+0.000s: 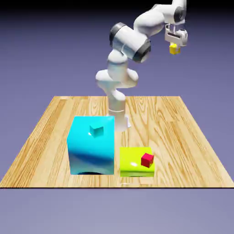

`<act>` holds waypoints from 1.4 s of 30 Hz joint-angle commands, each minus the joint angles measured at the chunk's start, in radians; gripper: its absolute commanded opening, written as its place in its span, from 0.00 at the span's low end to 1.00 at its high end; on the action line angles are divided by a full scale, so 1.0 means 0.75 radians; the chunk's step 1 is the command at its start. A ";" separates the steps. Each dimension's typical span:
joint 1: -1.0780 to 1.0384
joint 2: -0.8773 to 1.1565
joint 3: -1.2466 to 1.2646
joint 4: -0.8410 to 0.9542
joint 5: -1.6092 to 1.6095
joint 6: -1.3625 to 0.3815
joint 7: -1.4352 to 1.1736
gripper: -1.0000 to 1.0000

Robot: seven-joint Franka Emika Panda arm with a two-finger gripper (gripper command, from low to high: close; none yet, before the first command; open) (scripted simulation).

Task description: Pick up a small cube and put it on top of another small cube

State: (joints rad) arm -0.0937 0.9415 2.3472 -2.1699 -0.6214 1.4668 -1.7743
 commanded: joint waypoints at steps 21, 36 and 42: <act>-1.015 0.478 -0.170 0.037 -0.450 -0.415 -0.282 0.00; -1.740 0.819 -0.292 0.063 -0.773 -0.712 -0.484 0.00; -1.894 0.980 -0.448 -0.113 -0.940 -0.652 -0.511 0.00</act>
State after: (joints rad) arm -1.5144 1.6763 2.0109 -2.2549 -1.3277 0.9777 -2.1580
